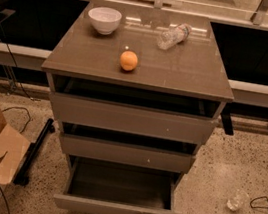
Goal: Close bottom drawer
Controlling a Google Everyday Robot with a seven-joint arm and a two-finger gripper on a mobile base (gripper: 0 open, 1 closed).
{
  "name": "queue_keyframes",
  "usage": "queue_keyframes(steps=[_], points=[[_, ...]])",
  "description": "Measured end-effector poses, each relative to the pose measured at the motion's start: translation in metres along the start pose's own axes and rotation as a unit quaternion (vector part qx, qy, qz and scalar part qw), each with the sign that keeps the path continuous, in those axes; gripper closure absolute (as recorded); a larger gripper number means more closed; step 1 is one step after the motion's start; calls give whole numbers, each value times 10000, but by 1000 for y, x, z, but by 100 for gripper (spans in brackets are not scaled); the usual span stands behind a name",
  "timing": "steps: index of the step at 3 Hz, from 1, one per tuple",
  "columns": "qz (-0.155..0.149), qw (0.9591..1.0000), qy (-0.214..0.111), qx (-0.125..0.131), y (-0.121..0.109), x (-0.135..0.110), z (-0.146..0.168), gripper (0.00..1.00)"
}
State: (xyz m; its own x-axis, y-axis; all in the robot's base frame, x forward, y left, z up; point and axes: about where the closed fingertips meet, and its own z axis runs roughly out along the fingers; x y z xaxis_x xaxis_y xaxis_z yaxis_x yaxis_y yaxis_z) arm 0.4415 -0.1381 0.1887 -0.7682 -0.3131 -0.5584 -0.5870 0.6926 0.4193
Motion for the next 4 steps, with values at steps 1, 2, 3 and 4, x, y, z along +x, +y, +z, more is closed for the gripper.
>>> queue_keyframes(steps=[1,2,3,4], points=[[-514,9983,-245,111,-12,-50,27,100],[-519,9983,-247,113,-12,-50,27,100],[-724,9965,-360,227,-23,-76,38,82],[-850,9949,-448,302,-31,-92,45,58]])
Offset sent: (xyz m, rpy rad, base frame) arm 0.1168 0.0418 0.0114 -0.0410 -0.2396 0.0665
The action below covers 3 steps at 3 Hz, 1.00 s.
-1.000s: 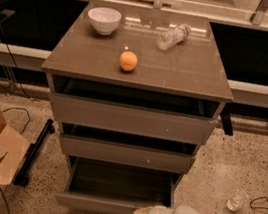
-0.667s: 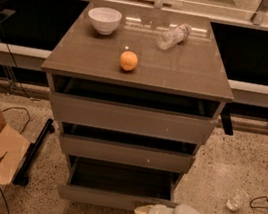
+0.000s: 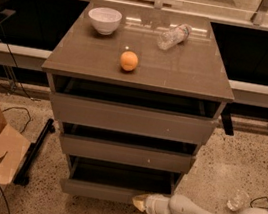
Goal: Close bottom drawer
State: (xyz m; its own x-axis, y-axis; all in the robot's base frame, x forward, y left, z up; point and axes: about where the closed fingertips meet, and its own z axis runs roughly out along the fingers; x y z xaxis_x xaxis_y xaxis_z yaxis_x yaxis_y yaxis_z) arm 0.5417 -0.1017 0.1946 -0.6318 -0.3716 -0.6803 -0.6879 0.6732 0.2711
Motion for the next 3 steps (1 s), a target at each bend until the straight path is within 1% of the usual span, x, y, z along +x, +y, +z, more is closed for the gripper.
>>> queue_keyframes(steps=[1,2,3], points=[[-19,10000,-15,11,-2,-2,1,27],[-142,9998,-113,83,-13,-18,9,4],[-214,9995,-186,134,-19,-26,12,0]])
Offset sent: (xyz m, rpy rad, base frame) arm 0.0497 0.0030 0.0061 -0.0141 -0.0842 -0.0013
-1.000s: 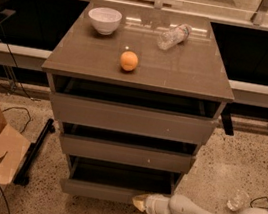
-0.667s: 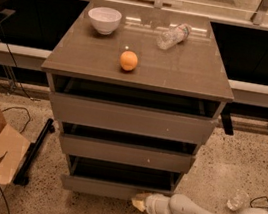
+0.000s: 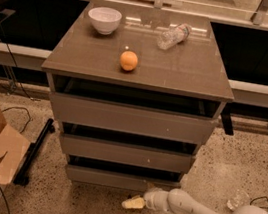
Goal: Close bottom drawer
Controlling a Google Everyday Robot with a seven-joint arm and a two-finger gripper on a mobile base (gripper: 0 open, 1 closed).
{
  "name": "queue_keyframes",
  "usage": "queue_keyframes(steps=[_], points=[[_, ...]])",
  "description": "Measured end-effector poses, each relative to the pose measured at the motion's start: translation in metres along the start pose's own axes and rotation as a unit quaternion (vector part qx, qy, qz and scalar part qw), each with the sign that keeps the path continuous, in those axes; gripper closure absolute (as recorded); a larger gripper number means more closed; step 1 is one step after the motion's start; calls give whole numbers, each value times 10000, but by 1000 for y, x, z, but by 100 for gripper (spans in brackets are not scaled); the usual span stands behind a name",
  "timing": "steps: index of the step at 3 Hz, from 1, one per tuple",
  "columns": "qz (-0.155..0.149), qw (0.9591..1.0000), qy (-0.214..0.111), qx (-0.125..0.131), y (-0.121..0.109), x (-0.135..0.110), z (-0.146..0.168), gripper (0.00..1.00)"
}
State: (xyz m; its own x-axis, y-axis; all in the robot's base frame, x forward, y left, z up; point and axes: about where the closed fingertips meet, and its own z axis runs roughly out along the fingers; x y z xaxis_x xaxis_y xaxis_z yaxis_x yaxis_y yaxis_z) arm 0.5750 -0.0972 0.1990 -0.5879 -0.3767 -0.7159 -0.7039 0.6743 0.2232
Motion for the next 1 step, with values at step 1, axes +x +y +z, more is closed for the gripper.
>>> queue_keyframes(steps=[1], points=[[-3,10000,-3,2,0,0,0,0]])
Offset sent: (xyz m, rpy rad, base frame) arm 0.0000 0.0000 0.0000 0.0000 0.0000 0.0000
